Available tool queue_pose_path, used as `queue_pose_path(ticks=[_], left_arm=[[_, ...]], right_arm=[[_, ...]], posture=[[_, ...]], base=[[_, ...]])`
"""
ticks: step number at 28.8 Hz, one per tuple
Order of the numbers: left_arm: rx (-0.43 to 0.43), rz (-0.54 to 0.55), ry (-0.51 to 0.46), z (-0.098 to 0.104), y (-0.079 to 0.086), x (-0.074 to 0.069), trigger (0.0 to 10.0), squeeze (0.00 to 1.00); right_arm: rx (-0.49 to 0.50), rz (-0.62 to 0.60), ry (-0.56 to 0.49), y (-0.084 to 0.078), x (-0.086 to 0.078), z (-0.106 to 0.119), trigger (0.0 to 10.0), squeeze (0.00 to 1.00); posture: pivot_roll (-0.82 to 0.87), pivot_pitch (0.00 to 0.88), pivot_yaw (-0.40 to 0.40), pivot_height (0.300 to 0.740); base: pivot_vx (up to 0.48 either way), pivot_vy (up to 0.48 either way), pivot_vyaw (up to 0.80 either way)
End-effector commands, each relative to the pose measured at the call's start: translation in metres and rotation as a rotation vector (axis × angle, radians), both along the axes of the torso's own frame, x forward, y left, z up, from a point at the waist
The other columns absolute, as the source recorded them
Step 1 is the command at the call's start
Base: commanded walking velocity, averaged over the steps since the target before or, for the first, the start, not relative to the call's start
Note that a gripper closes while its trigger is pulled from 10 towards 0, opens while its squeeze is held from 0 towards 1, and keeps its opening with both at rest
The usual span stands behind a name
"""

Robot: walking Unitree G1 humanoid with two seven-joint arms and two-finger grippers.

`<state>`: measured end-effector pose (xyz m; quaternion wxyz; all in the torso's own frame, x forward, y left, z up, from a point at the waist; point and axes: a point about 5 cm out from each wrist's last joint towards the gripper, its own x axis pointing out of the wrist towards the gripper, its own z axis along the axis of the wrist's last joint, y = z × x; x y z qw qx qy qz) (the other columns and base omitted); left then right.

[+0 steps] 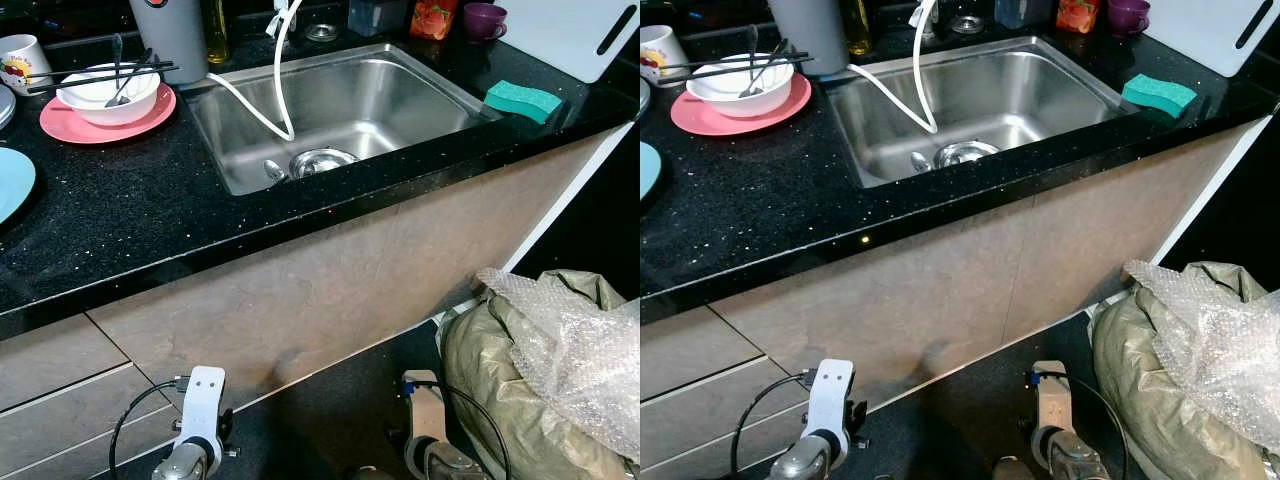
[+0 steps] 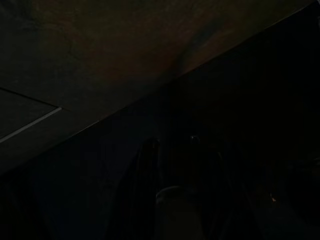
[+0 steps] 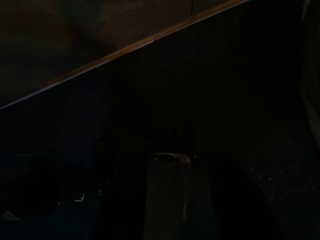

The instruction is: Kitchen organization

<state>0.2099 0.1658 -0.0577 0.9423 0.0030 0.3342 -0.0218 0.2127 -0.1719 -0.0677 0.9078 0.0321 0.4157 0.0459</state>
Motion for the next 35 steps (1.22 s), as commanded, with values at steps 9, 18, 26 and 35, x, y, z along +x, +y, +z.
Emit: queue_pose_path(ticks=[9, 18, 26, 35], left_arm=[[0.001, 0.001, 0.022, -0.005, 0.002, -0.010, 10.0, 0.00], [0.009, 0.001, 0.045, -0.010, 0.007, -0.025, 10.0, 0.00], [0.006, -0.005, 0.040, -0.007, 0.004, -0.017, 10.0, 0.00], [0.003, 0.001, 0.027, -0.004, 0.004, -0.010, 10.0, 0.00]], right_arm=[[-0.007, 0.006, 0.033, 0.001, -0.010, -0.006, 10.0, 0.00], [-0.005, 0.012, 0.062, 0.002, -0.024, -0.013, 10.0, 0.00], [-0.005, 0.000, 0.057, 0.002, -0.022, -0.012, 10.0, 0.00], [-0.010, 0.009, 0.034, 0.003, -0.014, -0.008, 10.0, 0.00]], posture=[[0.01, 0.166, -0.006, 0.740], [0.02, 0.204, 0.002, 0.740], [0.01, 0.188, 0.007, 0.740], [0.01, 0.164, 0.002, 0.740]], base=[[0.000, 0.000, 0.00], [0.000, 0.000, 0.00], [0.000, 0.000, 0.00], [0.000, 0.000, 0.00]])
